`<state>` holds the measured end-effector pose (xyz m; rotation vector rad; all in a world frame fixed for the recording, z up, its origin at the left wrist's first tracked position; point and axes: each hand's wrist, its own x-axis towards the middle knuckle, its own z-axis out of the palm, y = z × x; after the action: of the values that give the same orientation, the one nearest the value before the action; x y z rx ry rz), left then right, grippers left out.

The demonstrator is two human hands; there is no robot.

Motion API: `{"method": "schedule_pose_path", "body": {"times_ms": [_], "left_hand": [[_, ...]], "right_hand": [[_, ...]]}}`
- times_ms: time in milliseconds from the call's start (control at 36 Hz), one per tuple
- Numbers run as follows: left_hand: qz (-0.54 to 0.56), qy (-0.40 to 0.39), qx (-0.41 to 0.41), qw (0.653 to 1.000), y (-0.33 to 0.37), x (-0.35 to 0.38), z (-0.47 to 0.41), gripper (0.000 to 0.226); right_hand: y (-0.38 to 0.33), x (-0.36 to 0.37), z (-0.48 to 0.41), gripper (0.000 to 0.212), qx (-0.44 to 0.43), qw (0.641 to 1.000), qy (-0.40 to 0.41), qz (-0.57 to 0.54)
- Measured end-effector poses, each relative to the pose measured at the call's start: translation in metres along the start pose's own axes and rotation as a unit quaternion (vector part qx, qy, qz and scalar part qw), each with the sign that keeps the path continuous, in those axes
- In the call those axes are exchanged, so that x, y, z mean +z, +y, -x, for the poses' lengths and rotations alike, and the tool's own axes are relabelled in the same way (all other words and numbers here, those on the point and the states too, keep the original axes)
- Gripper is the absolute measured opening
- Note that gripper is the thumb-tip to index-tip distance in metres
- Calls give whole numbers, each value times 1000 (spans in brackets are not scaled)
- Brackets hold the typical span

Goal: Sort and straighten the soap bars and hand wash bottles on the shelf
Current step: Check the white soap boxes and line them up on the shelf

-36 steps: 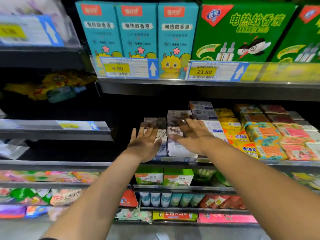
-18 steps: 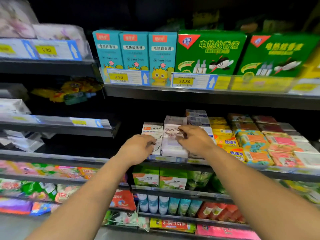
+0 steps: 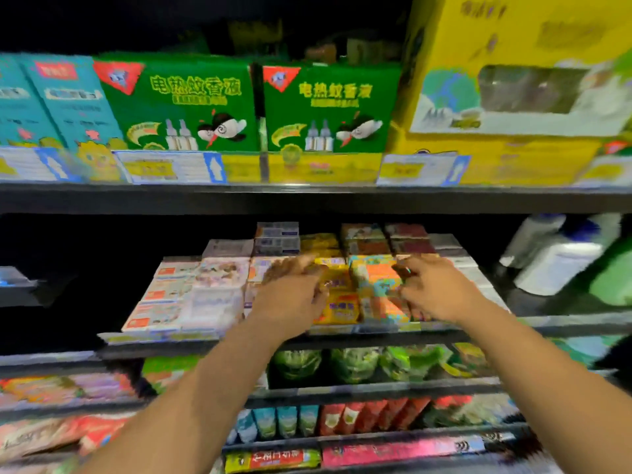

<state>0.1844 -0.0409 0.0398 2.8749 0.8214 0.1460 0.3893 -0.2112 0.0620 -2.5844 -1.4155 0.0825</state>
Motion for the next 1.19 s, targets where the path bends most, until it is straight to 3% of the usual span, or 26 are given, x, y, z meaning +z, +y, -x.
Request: {"method": "schedule_pose_path", "body": {"times_ms": [111, 222, 444, 611, 722, 917, 1083, 1194], "left_hand": [[11, -25, 19, 999, 49, 6, -25, 53], [-2, -5, 48, 999, 89, 12, -56, 58], [38, -56, 10, 998, 139, 35, -112, 67], [31, 4, 13, 999, 160, 47, -172, 68], [27, -29, -3, 999, 157, 80, -185, 73], [6, -10, -2, 1000, 151, 89, -190, 77], [7, -23, 2, 1000, 154, 80, -184, 77], [6, -21, -1, 1000, 154, 83, -185, 77]], "right_hand": [[74, -3, -1, 96, 29, 1000, -6, -1], [114, -18, 2, 72, 74, 997, -24, -26], [181, -8, -22, 69, 59, 997, -15, -40], [206, 18, -52, 66, 65, 997, 7, -36], [210, 28, -70, 52, 66, 997, -1, -39], [224, 26, -102, 78, 29, 995, -5, -90], [232, 22, -131, 85, 30, 978, -110, -176], [227, 13, -146, 114, 21, 975, -163, -152]]}}
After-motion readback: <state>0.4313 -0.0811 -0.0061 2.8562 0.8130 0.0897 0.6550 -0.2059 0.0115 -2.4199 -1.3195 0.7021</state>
